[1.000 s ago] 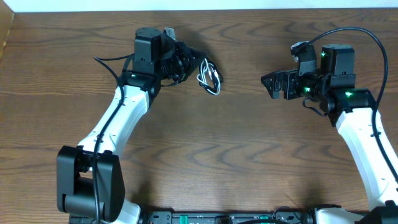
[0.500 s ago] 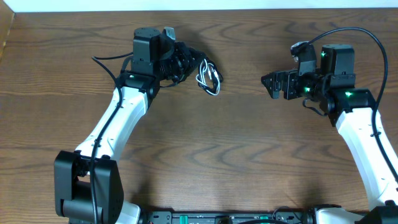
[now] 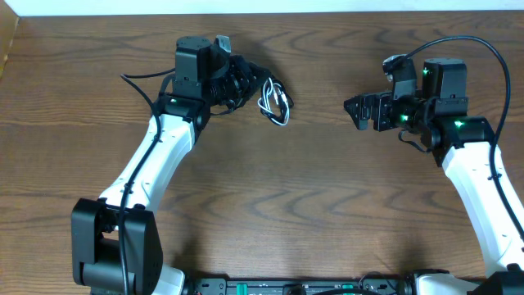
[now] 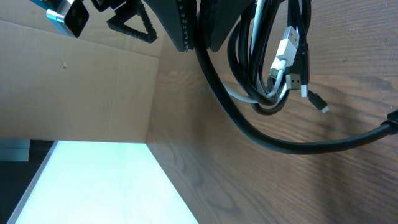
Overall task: Untangle cables
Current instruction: 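Lift the bundle with the left gripper and pull it leftward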
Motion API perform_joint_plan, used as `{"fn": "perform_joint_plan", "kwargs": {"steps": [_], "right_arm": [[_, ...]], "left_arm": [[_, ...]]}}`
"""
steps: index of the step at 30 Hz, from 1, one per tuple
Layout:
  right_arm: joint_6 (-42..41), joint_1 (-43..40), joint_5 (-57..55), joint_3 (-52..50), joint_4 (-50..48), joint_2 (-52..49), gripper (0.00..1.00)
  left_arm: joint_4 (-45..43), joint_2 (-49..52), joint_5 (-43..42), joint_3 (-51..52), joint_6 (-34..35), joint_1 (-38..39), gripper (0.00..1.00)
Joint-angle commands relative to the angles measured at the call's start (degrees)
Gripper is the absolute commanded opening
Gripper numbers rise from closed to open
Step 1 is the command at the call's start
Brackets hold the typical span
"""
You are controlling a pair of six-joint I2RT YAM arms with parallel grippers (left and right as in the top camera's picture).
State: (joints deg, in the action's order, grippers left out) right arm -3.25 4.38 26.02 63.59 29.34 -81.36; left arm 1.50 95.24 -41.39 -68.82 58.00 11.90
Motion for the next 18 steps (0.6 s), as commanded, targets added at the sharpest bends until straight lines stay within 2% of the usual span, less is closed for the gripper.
{"fn": "perform_joint_plan", "kwargs": {"steps": [1,5,10,18], "right_arm": [[-0.11,0.26,-0.02,0.37,0.09,-0.42,0.99],[-0.11,0.26,-0.02,0.37,0.09,-0.42,0.99],[-0.11,0.26,-0.02,0.37,0.09,-0.42,0.99],[-0.11,0.26,-0.02,0.37,0.09,-0.42,0.99]], "left_arm": [[-0.2,-1.62,0.11,-0.52,-1.46,0.07,0.07],[-0.13,-1.62,0.22,-0.52,-2.51,0.07,0.07],[2.78,-2.23,4.15,-0.52,-4.52,0.0,0.07],[10.49,-5.81,16.26,-0.52,-7.45,0.07,0.07]]}}
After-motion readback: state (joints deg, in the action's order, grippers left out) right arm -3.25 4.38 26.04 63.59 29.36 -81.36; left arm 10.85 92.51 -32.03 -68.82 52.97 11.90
